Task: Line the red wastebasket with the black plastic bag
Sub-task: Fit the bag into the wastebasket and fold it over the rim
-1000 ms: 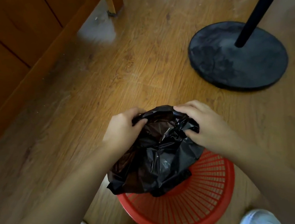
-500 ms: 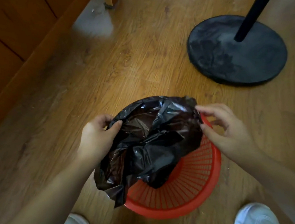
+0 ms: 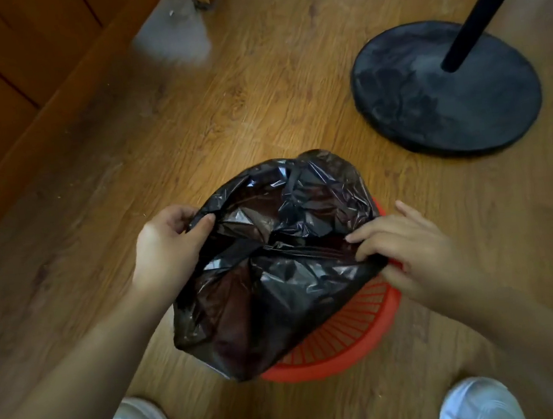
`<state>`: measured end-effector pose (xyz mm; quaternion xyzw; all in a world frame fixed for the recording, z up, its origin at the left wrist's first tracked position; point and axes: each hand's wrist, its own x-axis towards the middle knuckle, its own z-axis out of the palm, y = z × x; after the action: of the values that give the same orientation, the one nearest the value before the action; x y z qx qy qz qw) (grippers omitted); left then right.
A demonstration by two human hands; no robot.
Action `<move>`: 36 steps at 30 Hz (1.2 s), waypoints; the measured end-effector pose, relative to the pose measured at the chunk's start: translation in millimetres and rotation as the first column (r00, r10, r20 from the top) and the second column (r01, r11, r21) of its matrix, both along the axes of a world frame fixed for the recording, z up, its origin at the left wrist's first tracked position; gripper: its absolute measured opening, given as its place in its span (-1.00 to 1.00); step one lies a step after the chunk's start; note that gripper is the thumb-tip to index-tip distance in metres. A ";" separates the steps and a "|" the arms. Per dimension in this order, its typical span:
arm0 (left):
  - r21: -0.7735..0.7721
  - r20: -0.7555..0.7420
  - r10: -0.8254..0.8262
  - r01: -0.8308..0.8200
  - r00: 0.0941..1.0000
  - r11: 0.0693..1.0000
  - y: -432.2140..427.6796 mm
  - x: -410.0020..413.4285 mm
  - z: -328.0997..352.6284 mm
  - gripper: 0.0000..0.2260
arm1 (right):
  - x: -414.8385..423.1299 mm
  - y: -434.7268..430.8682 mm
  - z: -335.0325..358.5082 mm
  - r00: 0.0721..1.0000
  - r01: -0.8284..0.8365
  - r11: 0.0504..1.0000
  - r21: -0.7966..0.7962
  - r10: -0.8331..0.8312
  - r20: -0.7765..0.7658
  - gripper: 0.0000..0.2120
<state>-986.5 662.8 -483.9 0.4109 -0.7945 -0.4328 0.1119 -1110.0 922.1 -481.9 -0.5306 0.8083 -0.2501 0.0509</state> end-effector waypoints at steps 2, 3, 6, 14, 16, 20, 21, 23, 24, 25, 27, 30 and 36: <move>-0.028 0.003 -0.009 0.009 1.000 1.000 0.3 0.5 -2.0 -0.92 | -4.9 5.3 -0.8 0.999 0.032 0.999 -0.023 -0.033 -0.027 -0.77; -0.038 -0.001 -0.003 0.003 1.000 0.999 0.9 0.4 -2.5 -0.91 | -7.1 6.1 -0.1 0.998 0.042 0.998 -0.049 -0.045 -0.051 -0.76; -0.055 -0.016 0.058 -0.059 0.998 0.997 -2.3 0.6 -4.9 -0.92 | -12.1 10.1 5.1 0.986 0.076 0.985 -0.153 -0.097 -0.136 -0.76; 0.043 -0.068 0.232 -0.229 0.970 0.972 -23.9 3.6 -9.1 -0.85 | -15.7 42.4 -14.7 0.950 0.115 0.991 -0.065 -0.129 -0.286 -0.85; 0.038 -0.069 0.228 -0.226 0.971 0.973 -23.0 2.3 -10.2 -0.86 | -14.0 46.2 -22.8 0.956 0.115 0.993 -0.019 -0.115 -0.270 -0.75; -0.027 -0.074 0.216 -0.219 0.974 0.975 -17.0 -2.4 -10.5 -0.89 | -3.6 49.2 -42.1 0.972 0.035 0.997 0.071 -0.017 -0.234 -0.64; -0.038 -0.081 0.221 -0.224 0.972 0.974 -15.3 -3.3 -10.5 -0.87 | 1.8 48.9 -47.5 0.976 0.008 0.997 0.080 0.009 -0.216 -0.66; -0.042 -0.106 0.232 -0.238 0.967 0.970 -11.9 -4.7 -11.1 -0.83 | 12.8 47.3 -54.5 0.988 -0.029 0.997 0.078 0.041 -0.149 -0.73; -0.039 -0.114 0.240 -0.246 0.964 0.968 -10.8 -5.6 -12.0 -0.83 | 17.0 46.2 -55.6 0.994 -0.033 0.997 0.069 0.040 -0.101 -0.76; -0.034 -0.114 0.253 -0.258 0.961 0.966 -10.2 -6.5 -13.2 -0.84 | 19.7 46.0 -55.5 0.999 -0.029 0.998 0.056 0.032 -0.041 -0.77; -0.016 -0.109 0.299 -0.302 0.948 0.953 -11.5 -8.7 -15.8 -0.88 | 23.6 45.1 -51.0 0.997 -0.016 1.000 0.022 0.014 0.077 -0.79; 0.053 -0.115 0.384 -0.380 0.916 0.923 -11.7 -13.2 -17.0 -0.87 | 29.5 39.9 -40.9 0.982 0.019 1.000 -0.016 -0.015 0.188 -0.95; 0.152 -0.151 0.410 -0.389 0.900 0.909 0.6 -21.3 -14.8 -0.78 | 31.2 16.6 -20.4 0.961 0.278 0.936 -0.217 -0.271 0.060 -0.71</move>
<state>-1007.8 663.4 -498.7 0.5305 -0.6530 -0.4820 0.2448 -1078.8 938.7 -502.3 -0.4112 0.8403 -0.3519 -0.0326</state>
